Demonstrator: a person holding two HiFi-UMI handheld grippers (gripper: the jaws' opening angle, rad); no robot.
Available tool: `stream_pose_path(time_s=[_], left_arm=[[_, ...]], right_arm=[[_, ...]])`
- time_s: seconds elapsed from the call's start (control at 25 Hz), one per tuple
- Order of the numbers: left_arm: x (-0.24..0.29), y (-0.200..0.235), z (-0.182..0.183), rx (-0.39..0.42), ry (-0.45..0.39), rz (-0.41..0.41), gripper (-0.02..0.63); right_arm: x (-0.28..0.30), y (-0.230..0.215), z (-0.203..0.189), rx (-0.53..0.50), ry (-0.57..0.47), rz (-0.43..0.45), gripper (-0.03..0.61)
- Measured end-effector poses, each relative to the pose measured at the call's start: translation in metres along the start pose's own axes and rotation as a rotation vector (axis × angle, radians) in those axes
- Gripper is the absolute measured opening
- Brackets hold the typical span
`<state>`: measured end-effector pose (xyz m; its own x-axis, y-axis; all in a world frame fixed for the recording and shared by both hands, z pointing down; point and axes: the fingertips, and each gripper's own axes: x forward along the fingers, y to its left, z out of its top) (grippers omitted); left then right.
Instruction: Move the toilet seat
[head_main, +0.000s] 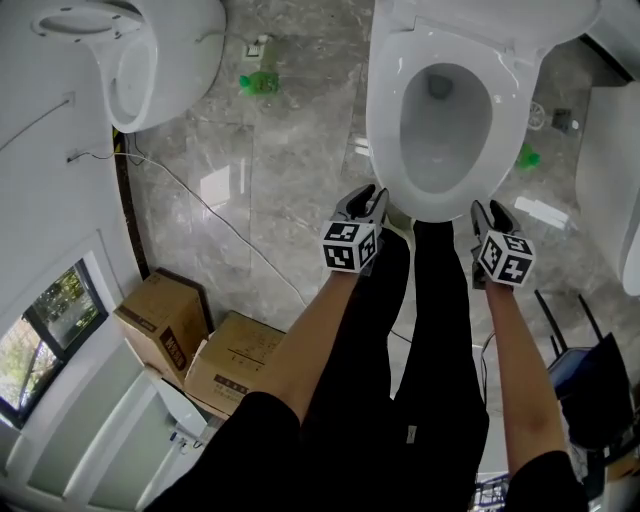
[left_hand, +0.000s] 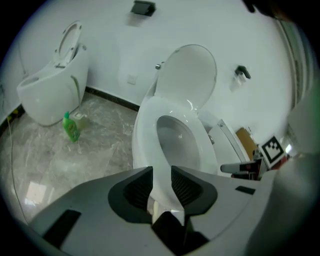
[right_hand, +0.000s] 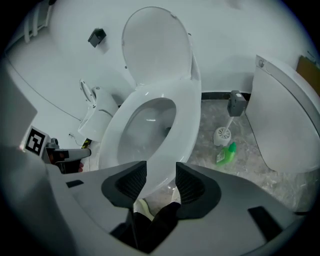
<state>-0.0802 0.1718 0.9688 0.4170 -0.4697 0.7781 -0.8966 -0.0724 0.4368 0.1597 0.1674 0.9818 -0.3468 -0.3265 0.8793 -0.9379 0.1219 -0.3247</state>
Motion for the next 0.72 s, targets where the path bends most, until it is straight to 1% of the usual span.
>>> stream_pose_path(time_s=[0.08,0.12,0.28,0.36,0.44,0.56,0.72], left_arm=[[0.007,0.002,-0.005,-0.104,0.014,-0.015,0.163],[0.011,0.003,-0.007,-0.129,0.023,-0.018,0.179],[0.023,0.004,-0.014,-0.125,0.066,-0.021,0.206],[0.028,0.004,-0.018,-0.134,0.083,-0.026,0.228],[0.035,0.004,-0.022,-0.148,0.097,-0.03,0.234],[0.043,0.006,-0.026,-0.158,0.119,-0.039,0.25],[0.049,0.005,-0.028,-0.14,0.132,-0.065,0.258]], right_arm=[[0.005,-0.001,-0.006,0.04,0.007,0.004,0.201],[0.007,-0.001,-0.01,0.06,0.012,0.007,0.206],[0.02,-0.002,-0.026,0.157,0.028,0.022,0.229],[0.025,-0.003,-0.028,0.205,0.024,0.038,0.233],[0.029,-0.006,-0.026,0.24,0.018,0.051,0.235],[0.035,-0.008,-0.024,0.259,0.022,0.064,0.236],[0.038,-0.005,-0.025,0.272,0.031,0.101,0.245]])
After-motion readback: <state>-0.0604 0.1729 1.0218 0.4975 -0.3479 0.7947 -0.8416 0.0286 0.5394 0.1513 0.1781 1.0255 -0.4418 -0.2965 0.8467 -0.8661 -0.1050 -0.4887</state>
